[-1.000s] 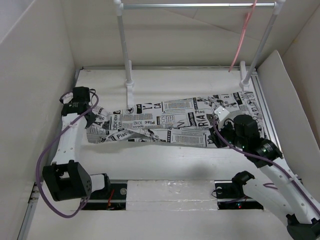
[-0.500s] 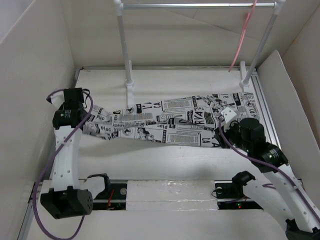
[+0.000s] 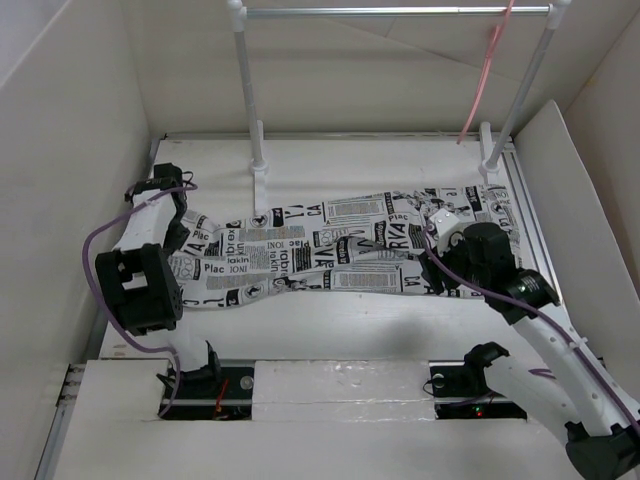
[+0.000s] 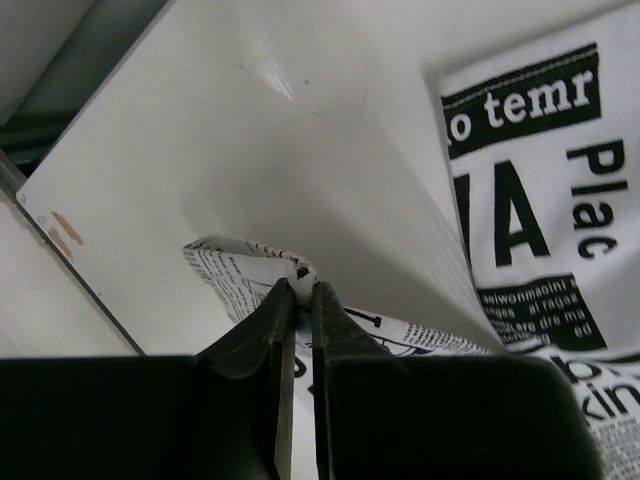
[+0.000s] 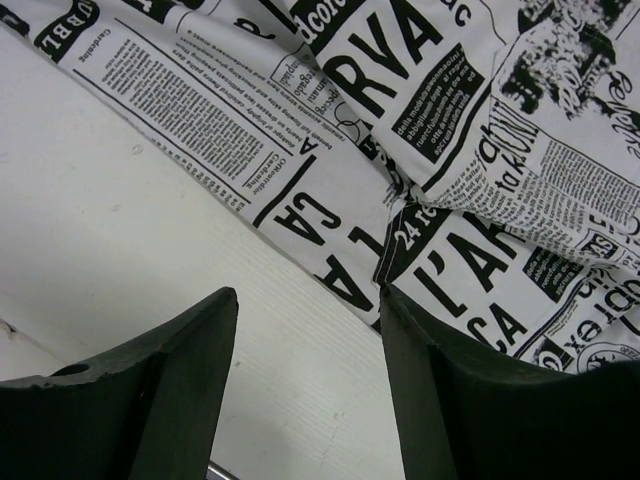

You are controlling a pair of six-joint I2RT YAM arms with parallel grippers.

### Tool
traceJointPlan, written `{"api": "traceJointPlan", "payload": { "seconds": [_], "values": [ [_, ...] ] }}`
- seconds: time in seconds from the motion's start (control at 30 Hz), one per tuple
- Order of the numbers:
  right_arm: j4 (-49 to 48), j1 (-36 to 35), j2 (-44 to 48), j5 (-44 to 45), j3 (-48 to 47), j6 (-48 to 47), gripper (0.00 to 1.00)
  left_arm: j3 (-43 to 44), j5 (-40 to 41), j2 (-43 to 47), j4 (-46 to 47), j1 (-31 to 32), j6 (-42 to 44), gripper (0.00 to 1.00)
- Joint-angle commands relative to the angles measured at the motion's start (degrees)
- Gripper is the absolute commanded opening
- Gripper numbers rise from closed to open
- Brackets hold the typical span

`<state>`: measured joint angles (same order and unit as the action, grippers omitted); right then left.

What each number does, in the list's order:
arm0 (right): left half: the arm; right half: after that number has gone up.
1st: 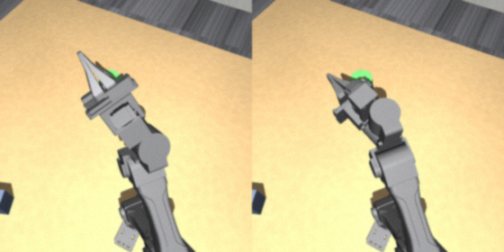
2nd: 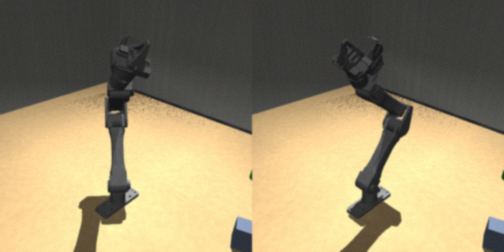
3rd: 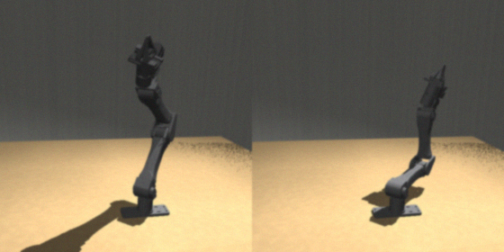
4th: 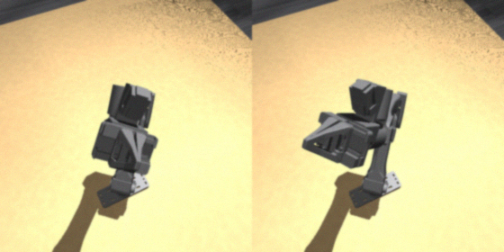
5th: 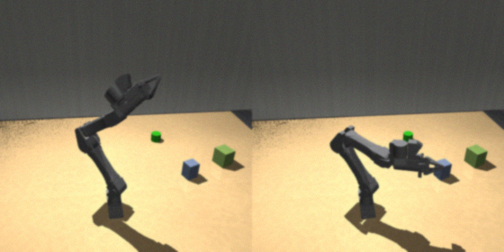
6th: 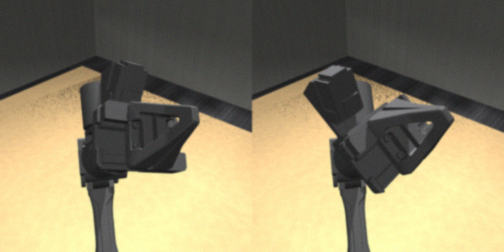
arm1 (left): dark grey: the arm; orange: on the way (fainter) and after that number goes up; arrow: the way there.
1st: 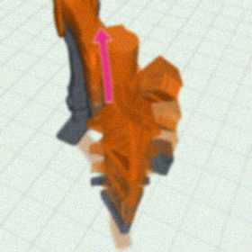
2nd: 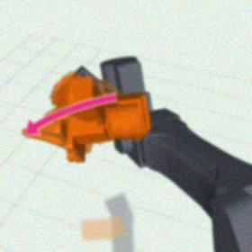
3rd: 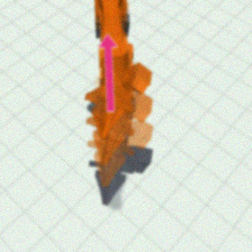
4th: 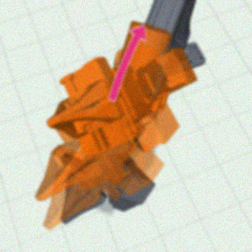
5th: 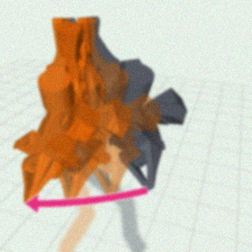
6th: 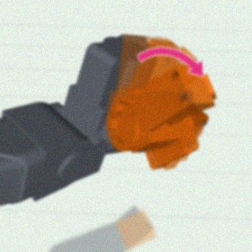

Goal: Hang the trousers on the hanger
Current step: Flatten out the trousers at the center of the board.

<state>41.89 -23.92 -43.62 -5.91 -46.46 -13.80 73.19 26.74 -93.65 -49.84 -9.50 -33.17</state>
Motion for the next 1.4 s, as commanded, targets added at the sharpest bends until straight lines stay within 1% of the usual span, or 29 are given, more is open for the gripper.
{"api": "traceJointPlan", "payload": {
  "seconds": [0.0, 0.1, 0.13, 0.2, 0.23, 0.3, 0.33, 0.43, 0.47, 0.5, 0.53, 0.57, 0.6, 0.63, 0.67, 0.7, 0.73, 0.77, 0.83, 0.87, 0.97, 1.1, 1.17, 1.23, 1.27, 1.37],
  "values": [
    [-2.0, 0.5, -0.6, -2.3, -2.8, -0.7, 0.64, 2.9, 4.0, -1.2, 1.2, -1.2, 0.6, 0.0],
    [-1.4, 0.5, -1.2, -1.3, -2.8, -1.1, 0.64, 5.4, 4.6, -1.6, 3.5, -2.5, 0.4, 0.0],
    [-0.9, 0.5, -1.4, -1.0, -2.8, -1.1, 0.63, 5.7, 3.9, -1.9, 4.8, -2.5, 0.8, 0.06],
    [-0.5, 0.5, -1.7, -1.5, -2.8, -1.8, 0.58, 7.0, 3.1, -3.4, 4.6, -3.2, 1.4, 0.25],
    [-0.5, 0.5, -1.8, -2.9, -2.5, -2.4, 0.41, 7.4, 2.6, -3.7, 4.1, -3.2, 1.5, 0.46],
    [-0.9, 0.5, -1.6, -5.5, -1.9, -3.1, 0.07, 7.3, 1.5, -1.3, 4.5, -3.2, 1.4, 0.66],
    [-1.9, 0.5, -1.4, -7.5, -1.4, -3.1, 0.0, 6.9, 1.0, 0.6, 6.0, -3.2, 1.3, 0.77],
    [-2.6, 0.5, -0.6, -11.3, 0.1, -4.0, 0.0, 4.3, -0.2, 9.5, 7.9, -3.2, 0.0, 0.81],
    [-2.5, 0.5, -0.1, -12.5, 0.5, -4.6, 0.0, 2.7, -0.2, 11.4, 7.7, -3.2, -0.8, 0.82],
    [-2.5, 0.5, 0.2, -13.2, 0.8, -4.9, 0.0, 1.4, -1.0, 15.1, 7.4, -3.2, -1.5, 0.82],
    [-2.5, 0.5, 0.5, -13.7, 1.0, -5.1, 0.0, -0.4, -2.2, 16.7, 7.4, -3.2, -2.3, 0.73],
    [-2.6, 0.5, 0.9, -14.6, 1.6, -5.5, 0.12, -4.5, -4.9, 19.6, 7.2, -3.2, -4.6, 0.68],
    [-2.9, 0.5, 1.0, -15.4, 1.9, -5.5, 0.17, -6.7, -6.8, 21.1, 7.2, -3.2, -6.3, 0.65],
    [-3.2, 0.5, 1.0, -15.9, 1.8, -5.5, 0.22, -9.4, -9.1, 22.4, 8.8, -3.8, -7.8, 0.56],
    [-3.3, 0.5, 1.0, -17.1, 1.8, -5.7, 0.33, -14.3, -11.3, 24.5, 9.2, -4.4, -11.1, 0.51],
    [-3.2, 0.0, 0.7, -17.6, 1.6, -6.0, 0.36, -16.4, -14.3, 25.3, 9.5, -5.0, -12.8, 0.47],
    [-3.2, 0.0, 0.6, -18.2, 1.5, -6.1, 0.38, -18.6, -15.5, 26.0, 10.6, -5.9, -14.2, 0.46],
    [-3.0, 0.0, 0.5, -19.0, 1.3, -6.8, 0.4, -22.0, -16.4, 27.1, 10.6, -8.1, -15.6, 0.46],
    [-1.9, 0.0, 0.2, -19.4, 0.4, -7.7, 0.4, -25.3, -16.2, 28.3, 10.2, -10.7, -18.5, 0.46],
    [-1.8, 0.0, 0.1, -19.7, 0.2, -7.8, 0.41, -28.7, -16.6, 29.9, 10.5, -14.2, -18.9, 0.45],
    [-0.4, 0.0, -0.7, -20.6, -1.0, -9.3, 0.41, -33.9, -21.1, 33.8, 13.5, -19.1, -18.2, 0.45],
    [-0.2, 0.0, -0.9, -20.8, -1.5, -9.5, 0.41, -34.8, -20.8, 33.4, 14.9, -19.2, -19.5, 0.45],
    [-0.1, 0.0, -1.2, -20.5, -2.1, -9.4, 0.41, -35.6, -20.2, 30.6, 15.4, -19.9, -19.7, 0.45],
    [0.2, 0.0, -1.3, -20.5, -2.6, -9.5, 0.41, -35.8, -20.5, 28.7, 17.9, -19.9, -19.5, 0.46],
    [0.4, 0.0, -1.6, -20.2, -3.2, -9.4, 0.41, -36.4, -21.7, 27.3, 18.9, -19.9, -19.6, 0.46],
    [1.4, 0.0, -2.1, -19.6, -4.0, -9.0, 0.41, -38.2, -22.6, 25.4, 21.9, -19.9, -20.0, 0.43]
  ]
}}
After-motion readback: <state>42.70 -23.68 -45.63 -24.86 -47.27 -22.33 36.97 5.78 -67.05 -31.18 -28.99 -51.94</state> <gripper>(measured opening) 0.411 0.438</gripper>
